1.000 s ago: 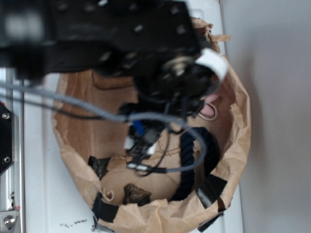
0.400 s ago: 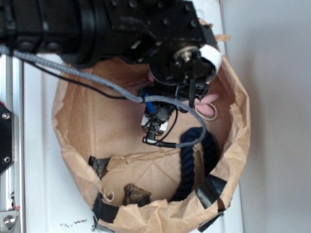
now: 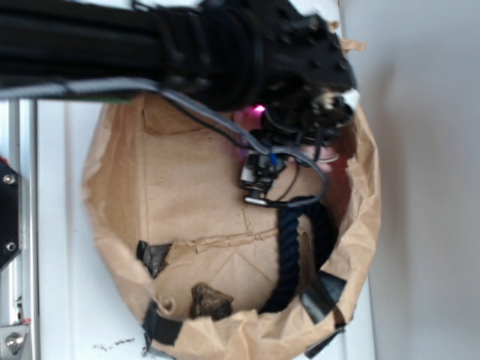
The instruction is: Grab the pink bunny.
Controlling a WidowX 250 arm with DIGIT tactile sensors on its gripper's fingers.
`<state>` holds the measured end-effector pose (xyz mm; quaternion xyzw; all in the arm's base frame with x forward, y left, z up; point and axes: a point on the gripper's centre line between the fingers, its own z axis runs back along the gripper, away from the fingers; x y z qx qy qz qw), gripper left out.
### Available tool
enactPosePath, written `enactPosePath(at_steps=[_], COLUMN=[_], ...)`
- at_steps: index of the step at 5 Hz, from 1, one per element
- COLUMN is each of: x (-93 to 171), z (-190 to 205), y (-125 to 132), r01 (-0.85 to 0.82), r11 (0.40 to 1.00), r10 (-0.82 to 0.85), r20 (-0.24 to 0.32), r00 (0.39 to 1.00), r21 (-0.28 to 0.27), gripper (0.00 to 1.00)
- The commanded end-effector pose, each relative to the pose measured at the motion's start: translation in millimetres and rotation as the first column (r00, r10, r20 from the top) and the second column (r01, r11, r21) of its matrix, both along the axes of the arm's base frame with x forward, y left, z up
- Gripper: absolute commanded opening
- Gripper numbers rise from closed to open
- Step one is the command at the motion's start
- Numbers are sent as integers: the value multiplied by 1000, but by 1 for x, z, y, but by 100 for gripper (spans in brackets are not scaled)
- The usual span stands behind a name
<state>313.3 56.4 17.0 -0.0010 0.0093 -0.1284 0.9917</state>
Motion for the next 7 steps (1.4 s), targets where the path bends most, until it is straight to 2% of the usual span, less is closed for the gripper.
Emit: enactPosePath(at_steps=[1, 2, 3, 4, 5, 6, 7], x=[28, 18, -10, -43, -70, -67, -61], z=[35, 73, 122, 170, 212, 219, 213], y=[-7, -14, -28, -40, -50, -50, -47], r01=[35, 47, 78, 106, 94, -5, -33], r11=[998, 993, 980, 965, 969, 985, 991], r10=[-29, -28, -34, -39, -24, 53, 62], r20=[105, 167, 231, 267, 290, 271, 231], r00=[994, 985, 972, 963, 957, 961, 971], r21=[-61, -112, -185, -242, -229, -174, -127], gripper=[0, 0, 0, 0, 0, 0, 0])
